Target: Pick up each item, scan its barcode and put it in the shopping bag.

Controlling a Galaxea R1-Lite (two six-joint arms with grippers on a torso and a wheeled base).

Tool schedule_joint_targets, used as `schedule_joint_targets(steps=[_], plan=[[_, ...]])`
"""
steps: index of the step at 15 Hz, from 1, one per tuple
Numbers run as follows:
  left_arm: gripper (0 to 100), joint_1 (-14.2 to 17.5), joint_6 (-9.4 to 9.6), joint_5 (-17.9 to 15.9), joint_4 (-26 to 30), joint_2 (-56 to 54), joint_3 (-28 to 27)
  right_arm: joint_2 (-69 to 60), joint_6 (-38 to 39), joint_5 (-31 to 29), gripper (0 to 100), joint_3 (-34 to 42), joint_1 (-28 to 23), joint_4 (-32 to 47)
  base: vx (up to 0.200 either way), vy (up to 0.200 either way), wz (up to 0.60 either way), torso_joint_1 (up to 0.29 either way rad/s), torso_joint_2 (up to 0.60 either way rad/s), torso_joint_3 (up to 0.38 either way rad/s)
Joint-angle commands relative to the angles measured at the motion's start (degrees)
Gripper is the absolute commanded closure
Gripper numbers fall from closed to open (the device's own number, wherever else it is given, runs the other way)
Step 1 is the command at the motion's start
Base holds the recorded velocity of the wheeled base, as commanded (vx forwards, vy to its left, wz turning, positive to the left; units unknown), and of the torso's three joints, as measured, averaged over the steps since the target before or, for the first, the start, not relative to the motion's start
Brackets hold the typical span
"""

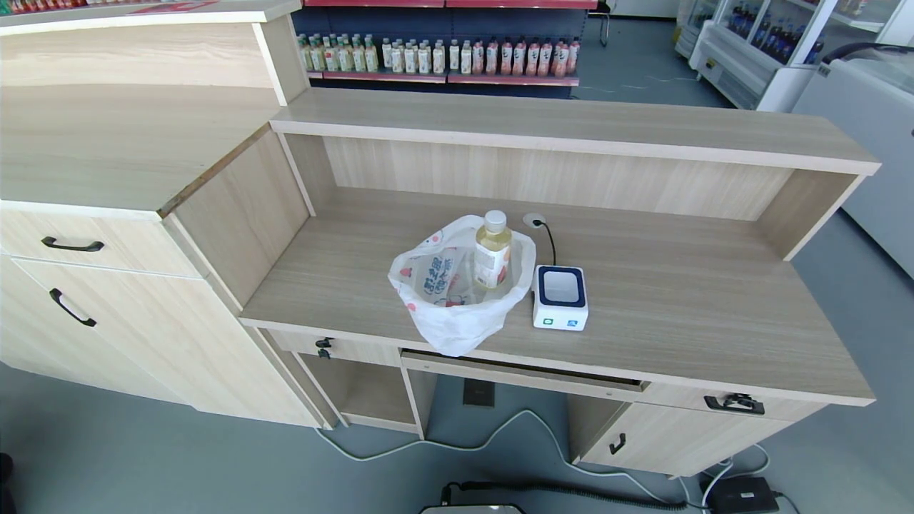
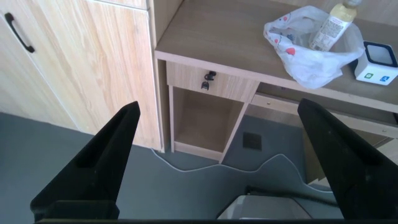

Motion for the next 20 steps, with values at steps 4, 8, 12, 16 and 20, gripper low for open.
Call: schedule_joint_targets(steps=[4, 8, 12, 16, 20], plan=[[0, 0.04, -0.03, 0.01, -0.01, -0.02, 0.01, 5.40, 4.26, 23.18, 100, 5.30, -21.04, -0.36, 0.000, 0.000, 0.00, 0.000, 0.00, 0.000], [0, 0.04, -0.03, 0.01, -0.01, -0.02, 0.01, 10.23, 11.64, 26.52, 100, 5.74, -22.28, -0.63, 0.000, 0.000, 0.00, 0.000, 0.00, 0.000], [0, 0.13, -0.03, 0.01, -0.01, -0.02, 0.01, 18.93, 30.63, 36.45, 100, 5.12, -20.43, -1.33, 0.000, 0.000, 0.00, 0.000, 0.00, 0.000], [0, 0.04, -0.03, 0.01, -0.01, -0.02, 0.01, 30.89, 55.67, 40.85, 100, 4.51, -17.18, -9.68, 0.000, 0.000, 0.00, 0.000, 0.00, 0.000], [0, 0.04, -0.03, 0.01, -0.01, -0.02, 0.01, 44.33, 71.93, 35.31, 100, -3.67, -11.90, -15.04, 0.000, 0.000, 0.00, 0.000, 0.00, 0.000]])
